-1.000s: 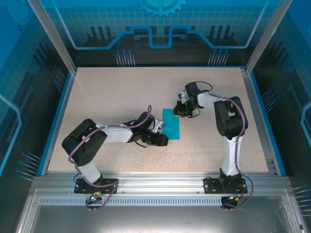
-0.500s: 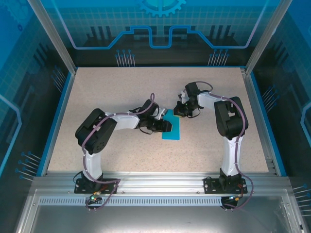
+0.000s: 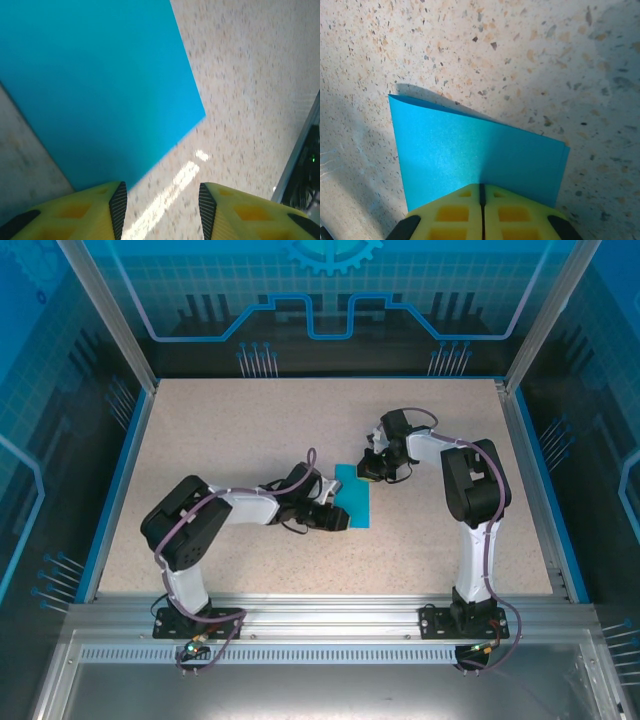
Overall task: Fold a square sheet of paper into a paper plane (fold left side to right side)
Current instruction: First fold the square sheet of paper in half at the center of the table.
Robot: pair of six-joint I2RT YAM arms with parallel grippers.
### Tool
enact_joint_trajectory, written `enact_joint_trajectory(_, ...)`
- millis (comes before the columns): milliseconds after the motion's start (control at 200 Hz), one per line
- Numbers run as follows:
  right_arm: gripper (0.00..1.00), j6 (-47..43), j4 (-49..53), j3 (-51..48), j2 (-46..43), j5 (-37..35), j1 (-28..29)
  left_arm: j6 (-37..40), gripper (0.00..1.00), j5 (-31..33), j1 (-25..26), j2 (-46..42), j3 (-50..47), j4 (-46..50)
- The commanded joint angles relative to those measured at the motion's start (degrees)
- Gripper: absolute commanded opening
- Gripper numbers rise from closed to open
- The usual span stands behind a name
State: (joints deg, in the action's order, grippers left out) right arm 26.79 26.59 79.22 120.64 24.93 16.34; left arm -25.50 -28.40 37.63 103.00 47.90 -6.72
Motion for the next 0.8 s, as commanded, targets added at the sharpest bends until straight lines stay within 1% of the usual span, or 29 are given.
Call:
enact_joint_trajectory(0, 0.07, -1.6, 4.8, -1.4, 0.1, -1.3, 1.1, -0.3, 0.47, -2.2, 1.4, -3.2, -3.5, 2.9)
enact_joint_trajectory(115, 0.12, -2.7, 5.2, 0.7, -2.6, -0.2, 1.2, 0.0, 0.48, 0.1, 1.4, -7.4, -3.0, 4.9)
enact_joint_trajectory(220, 0.28, -3.8, 6.4, 1.1, -7.3, -2.4, 0.8, 0.4, 0.52, 4.1, 1.3, -10.6, -1.5, 6.9)
enact_joint_trajectory(225, 0.30, -3.9, 6.7, 1.0, -8.1, -2.7, 0.8, 0.5, 0.52, 4.4, 1.3, -10.7, -1.5, 6.9)
enact_joint_trajectory(235, 0.30, -3.9, 6.7, 1.0, -8.1, -2.7, 0.8, 0.5, 0.52, 4.8, 1.3, -11.0, -1.4, 6.9)
enact_joint_trajectory(285, 0.36, -4.4, 7.6, -0.1, -10.8, -4.1, 0.5, 0.4, 0.53, 7.5, 1.4, -12.3, -1.3, 6.4)
enact_joint_trajectory(380, 0.44, -4.5, 8.4, -3.8, -15.6, -5.3, -0.2, 0.0, 0.54, 12.9, 1.4, -14.0, -1.5, 4.0)
enact_joint_trajectory(495, 0.48, -3.5, 8.7, -9.6, -19.6, -3.9, -0.7, -0.7, 0.55, 18.3, 1.3, -15.4, -2.4, 0.3)
enact_joint_trajectory(580, 0.48, -0.9, 6.8, -14.9, -21.1, 0.2, -0.7, -1.0, 0.55, 20.9, 1.4, -16.1, -2.8, -1.9)
enact_joint_trajectory(665, 0.48, 1.9, 4.7, -18.4, -21.5, 2.3, 0.2, -0.6, 0.56, 23.4, 1.4, -16.4, -2.2, -1.4)
enact_joint_trajectory(795, 0.49, 4.4, 4.1, -20.6, -21.2, 1.5, 2.4, 0.3, 0.56, 24.5, 1.5, -16.4, -1.4, 0.2)
